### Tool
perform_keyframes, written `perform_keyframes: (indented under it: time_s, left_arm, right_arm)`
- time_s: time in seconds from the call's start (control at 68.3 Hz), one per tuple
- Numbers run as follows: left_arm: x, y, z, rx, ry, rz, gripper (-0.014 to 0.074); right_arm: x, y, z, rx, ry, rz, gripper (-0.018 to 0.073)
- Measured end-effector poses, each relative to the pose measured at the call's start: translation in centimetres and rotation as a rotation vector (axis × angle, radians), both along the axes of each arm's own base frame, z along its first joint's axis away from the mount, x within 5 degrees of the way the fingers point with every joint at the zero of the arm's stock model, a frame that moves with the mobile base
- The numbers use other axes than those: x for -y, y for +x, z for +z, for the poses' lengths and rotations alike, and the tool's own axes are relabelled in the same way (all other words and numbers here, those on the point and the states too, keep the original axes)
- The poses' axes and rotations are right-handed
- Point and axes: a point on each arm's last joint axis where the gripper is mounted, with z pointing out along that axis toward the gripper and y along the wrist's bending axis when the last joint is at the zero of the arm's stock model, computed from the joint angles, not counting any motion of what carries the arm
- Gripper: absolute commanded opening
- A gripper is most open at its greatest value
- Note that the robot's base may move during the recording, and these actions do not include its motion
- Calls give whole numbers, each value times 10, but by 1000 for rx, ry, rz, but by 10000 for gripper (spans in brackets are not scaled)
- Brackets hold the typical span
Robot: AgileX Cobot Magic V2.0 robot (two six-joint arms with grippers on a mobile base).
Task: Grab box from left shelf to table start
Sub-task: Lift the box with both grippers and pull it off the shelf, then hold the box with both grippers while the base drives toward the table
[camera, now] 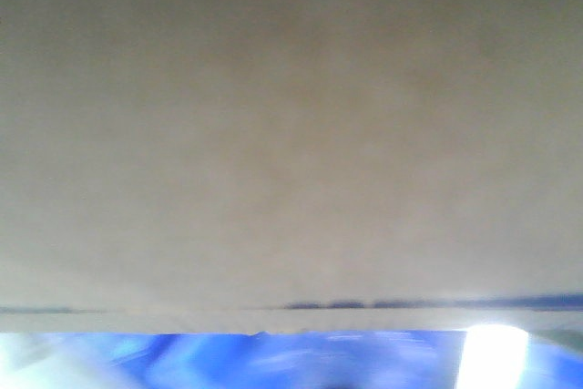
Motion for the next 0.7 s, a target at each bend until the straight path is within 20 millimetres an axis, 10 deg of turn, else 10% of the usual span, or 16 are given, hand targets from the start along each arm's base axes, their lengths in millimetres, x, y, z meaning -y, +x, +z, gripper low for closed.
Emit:
perform_keyframes:
  time_s: [0.703]
  left_arm:
    - [0, 0, 0, 0, 0, 0, -94]
  right_arm:
    - [0, 0, 0, 0, 0, 0, 58]
